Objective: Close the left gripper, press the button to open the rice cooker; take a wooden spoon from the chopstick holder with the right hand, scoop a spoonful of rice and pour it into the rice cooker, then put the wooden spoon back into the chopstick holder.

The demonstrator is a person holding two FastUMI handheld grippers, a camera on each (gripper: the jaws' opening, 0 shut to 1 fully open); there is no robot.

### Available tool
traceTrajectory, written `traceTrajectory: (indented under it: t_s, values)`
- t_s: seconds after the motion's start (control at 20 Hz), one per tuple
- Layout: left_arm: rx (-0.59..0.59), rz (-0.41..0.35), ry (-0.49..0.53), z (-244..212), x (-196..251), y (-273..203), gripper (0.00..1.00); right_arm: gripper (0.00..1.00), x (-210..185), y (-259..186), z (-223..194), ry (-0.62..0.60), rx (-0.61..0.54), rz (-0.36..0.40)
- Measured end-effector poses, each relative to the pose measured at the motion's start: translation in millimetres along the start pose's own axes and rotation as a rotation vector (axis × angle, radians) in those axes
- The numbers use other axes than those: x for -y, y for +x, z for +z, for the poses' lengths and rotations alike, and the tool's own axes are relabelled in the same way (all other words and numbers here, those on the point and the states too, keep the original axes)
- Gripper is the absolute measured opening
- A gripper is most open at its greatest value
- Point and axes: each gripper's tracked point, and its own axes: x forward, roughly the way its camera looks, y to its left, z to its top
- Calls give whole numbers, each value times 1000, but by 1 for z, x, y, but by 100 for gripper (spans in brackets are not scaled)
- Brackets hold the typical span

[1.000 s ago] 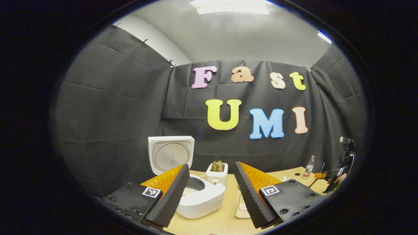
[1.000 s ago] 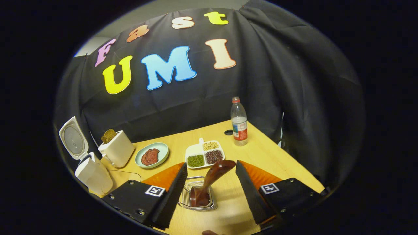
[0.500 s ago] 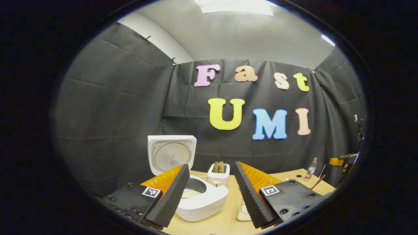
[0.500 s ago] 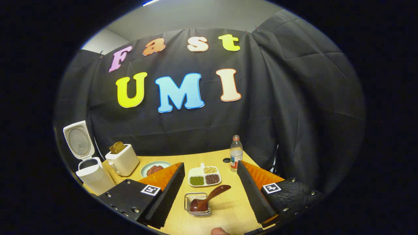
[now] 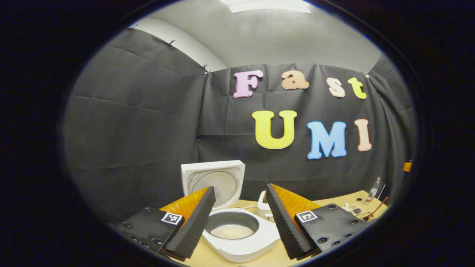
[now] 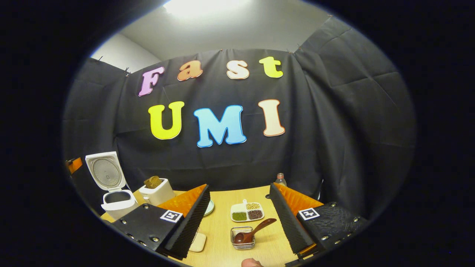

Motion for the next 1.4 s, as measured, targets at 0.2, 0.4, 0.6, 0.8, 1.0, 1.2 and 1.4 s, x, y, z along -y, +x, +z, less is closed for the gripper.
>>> traceTrajectory:
  t_s: [0.2, 0.4, 0.6, 0.8, 1.0, 1.2, 1.4]
  values:
    - [8, 32, 15, 15, -33, 51, 95, 98, -5, -9, 0, -6, 1, -27]
    - [28, 67, 24, 30, -65, 103, 95, 97, -6, -18, -6, 10, 0, -67]
    - [40, 86, 29, 38, -88, 150, 95, 93, -4, -26, -10, -12, -4, -110]
    - [37, 101, 37, 38, -104, 197, 92, 98, -9, -31, -12, -16, 0, -138]
    - [-9, 115, -11, 26, -119, 248, 95, 98, -8, -38, -22, -70, -19, -157]
    - [-90, 149, -17, 0, -133, 284, 94, 98, -6, -45, -23, -118, -21, -181]
    - [-172, 174, 18, -25, -137, 304, 99, 97, -7, -46, -24, -118, -20, -174]
